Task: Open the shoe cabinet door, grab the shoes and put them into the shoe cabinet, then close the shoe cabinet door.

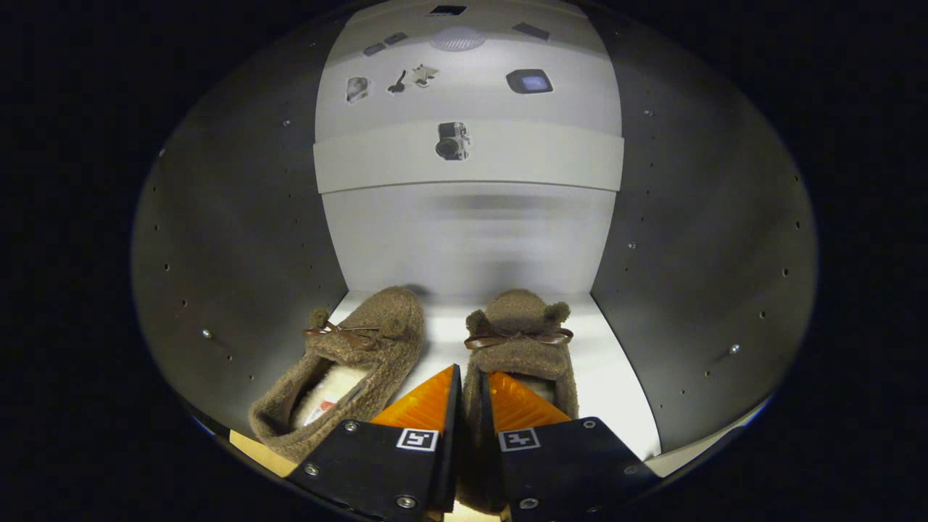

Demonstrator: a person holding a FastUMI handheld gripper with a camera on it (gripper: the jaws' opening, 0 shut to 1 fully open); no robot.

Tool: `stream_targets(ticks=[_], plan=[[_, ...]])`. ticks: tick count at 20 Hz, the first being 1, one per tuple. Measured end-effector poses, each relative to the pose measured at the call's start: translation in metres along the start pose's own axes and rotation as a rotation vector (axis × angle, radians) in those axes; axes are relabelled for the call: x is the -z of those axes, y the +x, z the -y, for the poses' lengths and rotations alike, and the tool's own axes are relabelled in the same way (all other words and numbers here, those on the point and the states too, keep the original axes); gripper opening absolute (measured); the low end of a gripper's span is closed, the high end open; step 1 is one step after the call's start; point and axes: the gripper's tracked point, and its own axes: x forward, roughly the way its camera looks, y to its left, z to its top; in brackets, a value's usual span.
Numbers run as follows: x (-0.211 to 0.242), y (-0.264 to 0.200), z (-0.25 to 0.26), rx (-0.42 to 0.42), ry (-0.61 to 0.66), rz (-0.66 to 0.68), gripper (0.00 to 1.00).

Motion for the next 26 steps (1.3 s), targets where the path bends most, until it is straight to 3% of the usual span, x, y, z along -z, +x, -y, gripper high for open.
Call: stream_targets(ticks=[7, 14, 26], plan=[[-0.018, -0.067, -0.009, 0.001, -0.006, 0.101, 0.16], [-0.022, -0.167, -0.023, 0.033, -0.036, 0.204, 0.16], [0.02, -0.352, -0.025, 0.117, -0.033, 0.315, 0.18]])
